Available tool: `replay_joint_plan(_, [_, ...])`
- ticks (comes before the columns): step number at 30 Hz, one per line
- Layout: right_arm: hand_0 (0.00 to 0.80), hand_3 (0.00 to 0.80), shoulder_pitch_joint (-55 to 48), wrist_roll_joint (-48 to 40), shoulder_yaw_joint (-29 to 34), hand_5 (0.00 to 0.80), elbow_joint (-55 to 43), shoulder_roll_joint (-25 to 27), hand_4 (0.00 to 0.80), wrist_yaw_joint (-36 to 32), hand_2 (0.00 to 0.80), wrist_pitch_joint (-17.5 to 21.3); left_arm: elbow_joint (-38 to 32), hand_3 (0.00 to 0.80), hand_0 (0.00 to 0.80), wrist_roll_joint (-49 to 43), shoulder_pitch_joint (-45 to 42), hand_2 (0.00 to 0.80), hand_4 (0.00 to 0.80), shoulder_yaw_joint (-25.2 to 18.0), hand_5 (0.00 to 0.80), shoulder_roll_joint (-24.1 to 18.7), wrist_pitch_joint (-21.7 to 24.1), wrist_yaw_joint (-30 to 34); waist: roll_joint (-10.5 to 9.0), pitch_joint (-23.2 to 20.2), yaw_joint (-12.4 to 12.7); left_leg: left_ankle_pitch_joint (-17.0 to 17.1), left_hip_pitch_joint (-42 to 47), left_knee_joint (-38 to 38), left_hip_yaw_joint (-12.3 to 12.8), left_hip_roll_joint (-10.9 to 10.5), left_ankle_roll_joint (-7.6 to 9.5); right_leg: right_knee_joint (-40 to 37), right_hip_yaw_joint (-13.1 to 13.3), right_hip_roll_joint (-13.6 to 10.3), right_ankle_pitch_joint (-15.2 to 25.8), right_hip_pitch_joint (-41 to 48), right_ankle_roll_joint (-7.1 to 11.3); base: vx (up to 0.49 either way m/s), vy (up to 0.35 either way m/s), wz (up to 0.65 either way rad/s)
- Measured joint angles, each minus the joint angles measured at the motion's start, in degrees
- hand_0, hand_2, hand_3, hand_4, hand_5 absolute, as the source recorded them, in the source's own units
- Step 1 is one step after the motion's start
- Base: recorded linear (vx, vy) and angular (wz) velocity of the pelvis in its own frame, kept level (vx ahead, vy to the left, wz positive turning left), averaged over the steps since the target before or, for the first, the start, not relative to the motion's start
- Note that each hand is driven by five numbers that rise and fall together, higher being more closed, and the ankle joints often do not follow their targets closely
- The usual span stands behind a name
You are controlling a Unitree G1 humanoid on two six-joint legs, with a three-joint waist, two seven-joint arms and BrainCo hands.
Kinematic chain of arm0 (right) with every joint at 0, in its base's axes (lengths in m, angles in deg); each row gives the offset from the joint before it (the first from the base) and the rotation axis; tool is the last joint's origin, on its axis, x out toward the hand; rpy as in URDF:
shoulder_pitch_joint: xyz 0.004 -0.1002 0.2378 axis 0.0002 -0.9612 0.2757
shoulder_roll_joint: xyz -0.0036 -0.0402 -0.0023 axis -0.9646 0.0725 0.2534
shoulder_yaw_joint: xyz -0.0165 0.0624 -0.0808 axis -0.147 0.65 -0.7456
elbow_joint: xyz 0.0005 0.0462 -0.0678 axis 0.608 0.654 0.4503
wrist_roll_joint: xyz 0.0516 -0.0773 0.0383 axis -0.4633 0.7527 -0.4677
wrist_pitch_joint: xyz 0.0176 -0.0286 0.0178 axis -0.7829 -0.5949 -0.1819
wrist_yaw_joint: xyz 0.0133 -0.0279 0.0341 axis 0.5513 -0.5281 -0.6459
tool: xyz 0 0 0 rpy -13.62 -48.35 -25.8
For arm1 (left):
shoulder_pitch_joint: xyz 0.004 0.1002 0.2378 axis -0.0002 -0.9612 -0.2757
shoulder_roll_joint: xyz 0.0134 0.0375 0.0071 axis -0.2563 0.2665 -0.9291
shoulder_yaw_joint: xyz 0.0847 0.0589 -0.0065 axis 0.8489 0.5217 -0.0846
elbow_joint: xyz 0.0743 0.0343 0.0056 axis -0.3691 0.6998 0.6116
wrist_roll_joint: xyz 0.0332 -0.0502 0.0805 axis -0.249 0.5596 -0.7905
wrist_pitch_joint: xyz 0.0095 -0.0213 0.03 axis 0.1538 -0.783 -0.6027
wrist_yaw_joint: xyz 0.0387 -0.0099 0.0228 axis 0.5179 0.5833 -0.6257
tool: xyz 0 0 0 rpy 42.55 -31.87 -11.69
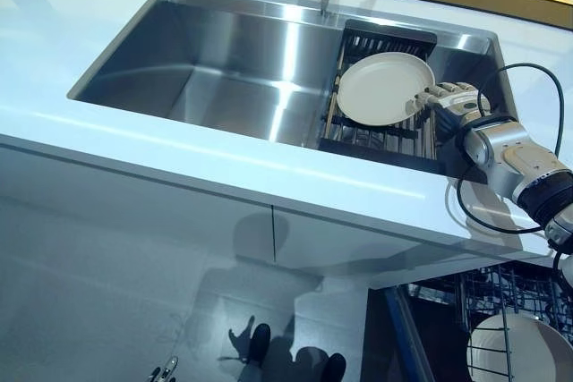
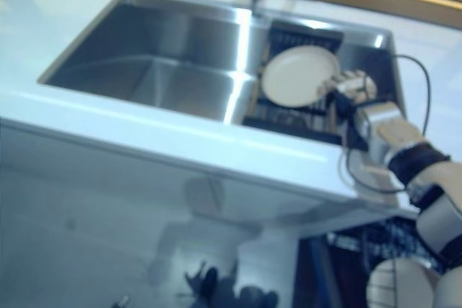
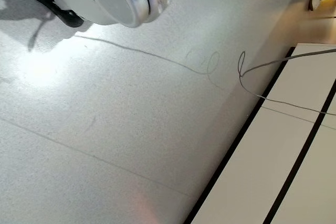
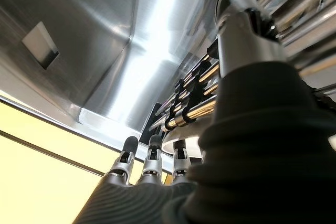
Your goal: Take plates into dishwasher
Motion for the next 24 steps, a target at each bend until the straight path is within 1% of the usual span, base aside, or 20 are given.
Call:
replay_joint_plan(3, [0.0, 0.0, 0.07, 0.46, 0.0, 0.0, -0.33, 0.0, 0.0, 0.01, 0.0, -0.78, -0.01, 0.0, 0.0, 0.0, -0.01, 0.0, 0.0, 0.03, 0.0, 0.04, -0.01, 0.0, 0.11, 0.07, 0.04, 0.0, 0.0, 0.01, 0.0, 0.01, 0.0, 0.0, 0.0, 0.0, -0.04, 0.0, 0.06, 0.0, 0.0, 0.0])
replay_joint_plan(7, [0.0, 0.0, 0.65, 0.82, -0.04, 0.0, -0.37, 0.09, 0.0, 0.36, 0.0, -0.9, -0.05, 0.0, 0.0, -0.02, -0.01, 0.0, 0.0, 0.03, 0.0, 0.04, -0.05, -0.02, 0.27, 0.2, 0.01, -0.01, -0.02, 0.0, -0.02, 0.01, -0.01, 0.0, 0.0, 0.01, -0.14, -0.01, 0.21, 0.0, 0.0, 0.0])
replay_joint_plan(16, [0.0, 0.0, 5.15, 0.93, -0.53, 0.0, -0.42, 0.98, 0.0, 0.35, 0.0, -1.08, -0.56, 0.0, 0.0, -0.07, 0.01, 0.0, 0.0, 0.02, 0.0, 0.04, -0.12, -0.11, 0.44, 0.33, 0.06, 0.0, -0.01, 0.02, -0.04, 0.0, 0.0, 0.01, -0.02, 0.02, -0.02, 0.03, 0.03, 0.0, 0.0, 0.0])
replay_joint_plan(20, [0.0, 0.0, 8.27, 0.91, -3.3, 0.0, -0.32, 1.21, 0.0, 0.34, 0.0, -1.06, -0.8, 0.0, 0.0, -0.09, 0.05, 0.0, 0.0, 0.01, 0.0, 0.0, -0.22, -0.24, 0.42, 0.32, 0.07, 0.01, 0.16, 0.05, -0.08, 0.02, 0.01, 0.01, -0.06, 0.06, -0.01, 0.24, 0.02, 0.009, -0.004, 0.0])
replay_joint_plan(24, [0.0, 0.0, 11.51, 0.93, -4.1, 0.0, -0.47, 1.29, 0.0, 0.33, 0.0, -1.05, -1.33, 0.0, 0.0, -0.12, 0.11, 0.0, 0.0, 0.0, 0.0, -0.05, -0.83, -0.65, 0.37, 0.32, 0.11, 0.03, 0.9, 0.03, -0.09, 0.0, 0.03, 0.01, -0.07, 0.05, -0.01, 1.03, 0.03, 0.035, -0.007, 0.02])
